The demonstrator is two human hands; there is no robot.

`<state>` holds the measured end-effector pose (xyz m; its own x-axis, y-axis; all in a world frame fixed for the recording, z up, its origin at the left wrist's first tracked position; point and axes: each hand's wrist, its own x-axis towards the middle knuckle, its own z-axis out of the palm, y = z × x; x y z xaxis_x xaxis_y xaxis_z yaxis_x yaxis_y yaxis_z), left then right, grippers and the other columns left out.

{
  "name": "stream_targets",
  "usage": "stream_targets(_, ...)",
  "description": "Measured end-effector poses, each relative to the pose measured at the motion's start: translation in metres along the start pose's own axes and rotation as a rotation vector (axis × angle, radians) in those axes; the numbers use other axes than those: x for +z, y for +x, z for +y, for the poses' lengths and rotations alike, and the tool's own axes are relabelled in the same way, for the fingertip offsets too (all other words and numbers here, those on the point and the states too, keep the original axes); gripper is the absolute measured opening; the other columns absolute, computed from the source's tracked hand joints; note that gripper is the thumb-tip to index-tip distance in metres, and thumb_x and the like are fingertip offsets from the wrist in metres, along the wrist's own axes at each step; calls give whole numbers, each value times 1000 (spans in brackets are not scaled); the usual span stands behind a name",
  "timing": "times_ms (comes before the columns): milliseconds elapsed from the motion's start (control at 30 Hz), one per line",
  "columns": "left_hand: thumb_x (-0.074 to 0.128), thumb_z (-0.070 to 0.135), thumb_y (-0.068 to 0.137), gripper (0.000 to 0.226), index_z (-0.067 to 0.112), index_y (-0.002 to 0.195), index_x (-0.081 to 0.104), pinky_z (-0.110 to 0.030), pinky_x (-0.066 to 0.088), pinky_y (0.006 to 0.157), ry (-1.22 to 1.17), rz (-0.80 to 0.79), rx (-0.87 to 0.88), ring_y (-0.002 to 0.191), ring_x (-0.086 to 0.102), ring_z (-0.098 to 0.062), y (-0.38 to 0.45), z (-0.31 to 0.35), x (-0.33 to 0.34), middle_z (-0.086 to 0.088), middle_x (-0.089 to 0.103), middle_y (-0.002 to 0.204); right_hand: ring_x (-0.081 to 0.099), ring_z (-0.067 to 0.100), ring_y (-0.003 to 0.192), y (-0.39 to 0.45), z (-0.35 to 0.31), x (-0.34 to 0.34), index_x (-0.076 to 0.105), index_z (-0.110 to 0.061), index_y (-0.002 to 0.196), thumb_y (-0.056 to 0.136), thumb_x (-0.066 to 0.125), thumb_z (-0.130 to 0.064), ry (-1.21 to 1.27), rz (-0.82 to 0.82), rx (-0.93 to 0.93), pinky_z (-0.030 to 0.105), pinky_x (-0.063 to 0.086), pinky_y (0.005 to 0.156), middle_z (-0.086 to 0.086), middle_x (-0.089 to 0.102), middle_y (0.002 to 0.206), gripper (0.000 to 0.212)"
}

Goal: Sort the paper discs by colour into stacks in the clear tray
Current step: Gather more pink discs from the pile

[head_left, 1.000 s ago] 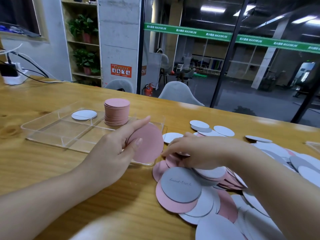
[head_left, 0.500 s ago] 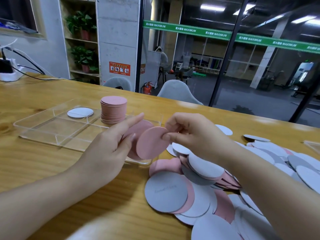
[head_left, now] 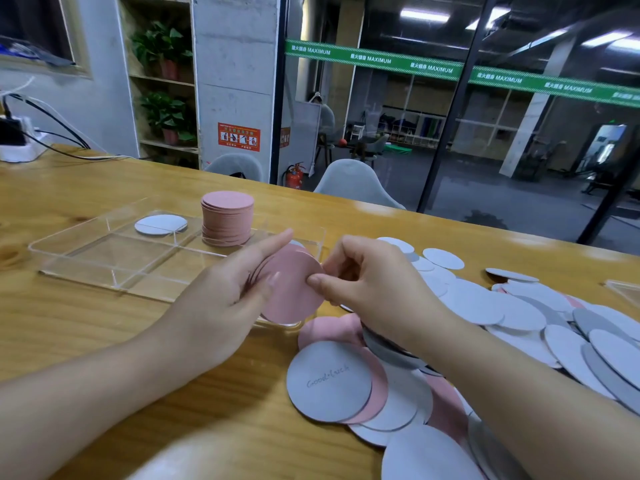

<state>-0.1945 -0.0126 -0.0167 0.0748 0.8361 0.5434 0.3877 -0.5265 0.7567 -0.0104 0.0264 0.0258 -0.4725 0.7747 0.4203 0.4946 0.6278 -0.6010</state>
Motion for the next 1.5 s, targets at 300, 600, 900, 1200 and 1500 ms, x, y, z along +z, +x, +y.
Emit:
stream_targets(300,47,28,84,53,60,125,35,-20,35,105,53,-24,-8,125,44,6,0,-3,-1,28,54,127,54,-7,74,6,7,-28,62,-31,90,81,72,-22,-266,-383,76,8,41,66,-21,63,87,16)
stream_targets(600,48,28,83,52,59,124,39,-27,37,103,56,-7,-31,122,48,2,0,-2,-2,25,58,124,50,9,95,3,3,-26,56,-33,122,83,65,-35,-581,-686,103,29,45,85,-16,54,104,40)
stream_targets(900,48,27,84,52,59,124,41,-25,37,101,65,-2,-18,122,48,2,-1,-1,-2,26,57,123,50,10,83,0,-2,-27,47,-27,111,80,69,-39,-530,-664,217,21,38,67,-17,50,85,39)
stream_targets(1200,55,18,90,46,41,129,48,-40,44,96,112,100,5,105,56,-4,-1,14,-1,23,57,112,50,2,76,1,5,-29,49,-31,89,80,71,-28,-369,-518,178,21,39,67,-15,54,83,23)
stream_targets(1500,48,22,91,41,46,124,45,-21,44,94,119,135,32,100,58,-2,-3,9,0,18,62,113,51,0,60,9,3,-35,61,-22,75,80,73,-10,-48,-258,10,19,43,59,-4,64,72,17)
